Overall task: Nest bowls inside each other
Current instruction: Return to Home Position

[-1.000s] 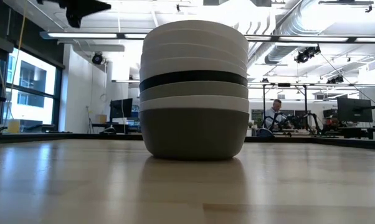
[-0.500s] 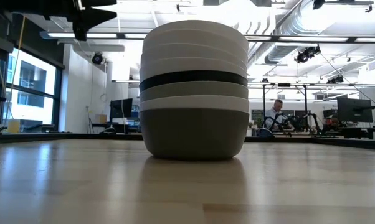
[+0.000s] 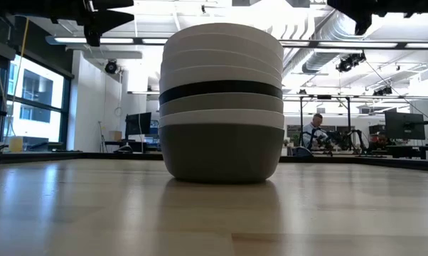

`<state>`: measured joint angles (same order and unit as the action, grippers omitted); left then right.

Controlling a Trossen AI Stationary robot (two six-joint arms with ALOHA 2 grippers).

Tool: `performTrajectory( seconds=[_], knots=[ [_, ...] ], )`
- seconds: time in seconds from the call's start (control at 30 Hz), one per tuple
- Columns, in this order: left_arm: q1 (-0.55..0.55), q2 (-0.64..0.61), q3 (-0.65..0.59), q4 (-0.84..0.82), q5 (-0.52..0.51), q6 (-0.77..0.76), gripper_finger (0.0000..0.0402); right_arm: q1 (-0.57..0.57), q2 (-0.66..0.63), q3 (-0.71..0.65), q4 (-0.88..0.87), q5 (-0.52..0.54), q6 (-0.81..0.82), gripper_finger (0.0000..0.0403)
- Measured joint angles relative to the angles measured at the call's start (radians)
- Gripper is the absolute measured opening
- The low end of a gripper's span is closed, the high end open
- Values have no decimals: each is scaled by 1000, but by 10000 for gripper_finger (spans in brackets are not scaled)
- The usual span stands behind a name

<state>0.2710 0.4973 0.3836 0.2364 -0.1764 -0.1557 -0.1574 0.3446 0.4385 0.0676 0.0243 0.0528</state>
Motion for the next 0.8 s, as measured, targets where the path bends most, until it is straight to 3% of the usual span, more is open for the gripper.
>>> performTrajectory(
  seconds=[0.27,0.53,0.8],
  knots=[
    [0,-1,0,0,8,2,177,0,-21,0,-164,-55,-75,126],
    [0,0,0,0,-3,-3,177,-45,-53,-2,-353,-38,-149,125],
    [0,0,0,0,-31,-8,177,-134,-194,-150,-139,-129,-122,125]
  ],
)
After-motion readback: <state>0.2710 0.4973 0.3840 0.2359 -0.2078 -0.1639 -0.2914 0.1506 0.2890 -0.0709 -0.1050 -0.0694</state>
